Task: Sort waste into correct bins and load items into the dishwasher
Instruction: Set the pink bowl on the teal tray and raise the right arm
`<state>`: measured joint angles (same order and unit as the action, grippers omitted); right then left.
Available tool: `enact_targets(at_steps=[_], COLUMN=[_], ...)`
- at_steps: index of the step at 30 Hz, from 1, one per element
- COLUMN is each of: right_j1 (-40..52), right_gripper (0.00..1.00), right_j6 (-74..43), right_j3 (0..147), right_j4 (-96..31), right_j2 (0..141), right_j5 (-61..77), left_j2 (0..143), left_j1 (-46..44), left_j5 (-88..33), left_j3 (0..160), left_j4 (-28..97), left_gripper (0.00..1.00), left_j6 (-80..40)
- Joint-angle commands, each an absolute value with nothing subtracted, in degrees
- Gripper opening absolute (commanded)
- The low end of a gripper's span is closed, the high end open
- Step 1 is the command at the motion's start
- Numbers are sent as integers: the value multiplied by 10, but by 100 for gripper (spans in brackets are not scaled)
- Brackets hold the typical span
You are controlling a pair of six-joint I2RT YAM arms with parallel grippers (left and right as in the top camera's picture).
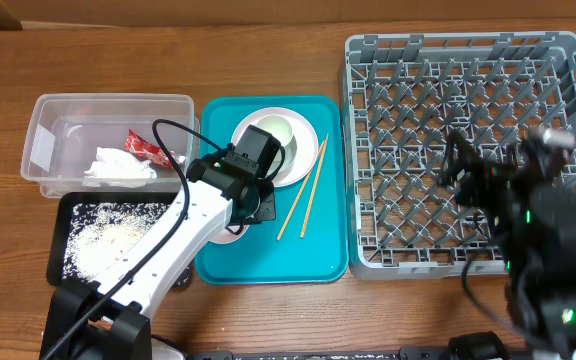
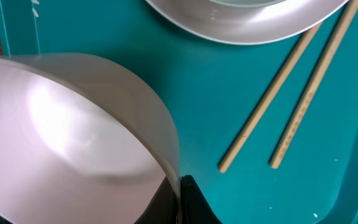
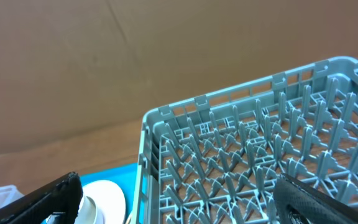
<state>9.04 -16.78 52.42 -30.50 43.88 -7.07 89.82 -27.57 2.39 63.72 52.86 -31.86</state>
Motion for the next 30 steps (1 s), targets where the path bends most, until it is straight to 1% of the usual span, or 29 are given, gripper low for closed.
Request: enact_targets(at_steps=[1,4,6,8,9,12,14,16,19,21,25,30], right_j1=[89,89,89,89,89,89,89,89,90,90,96,136], right_gripper=[100,100,100,100,100,100,98,65,45,41,41,41], right_j6=[-163,-163,-163,-168,-168,-167,-163,-175,-208,-211,-210,-210], right_j3=[633,712,747,756,756,756,756,756,756,756,753,754], right_j4=[-381,-471,-504,-505,-501,-479,-464,-453,-448,-449,-454,-455], right_j2=[540,628,679,713,727,762,779,796,821,835,856,861], right_j5=[-27,28,83,141,192,327,373,373,370,370,364,263], left_j2=[888,888,889,889,889,889,889,889,889,889,889,888], left_j1=[-278,-278,-277,-277,-277,-277,-277,-277,-277,-277,-277,-273], left_j5=[36,44,57,65,64,64,65,64,64,64,64,59], left_j3=[630,620,611,608,608,608,608,608,608,608,608,634], left_j4=[526,517,505,500,498,499,501,503,506,508,506,505], left_gripper=[4,4,4,4,4,8,10,10,7,6,9,11], left_j6=[-330,-331,-330,-330,-330,-330,-330,-330,-330,-330,-330,-330])
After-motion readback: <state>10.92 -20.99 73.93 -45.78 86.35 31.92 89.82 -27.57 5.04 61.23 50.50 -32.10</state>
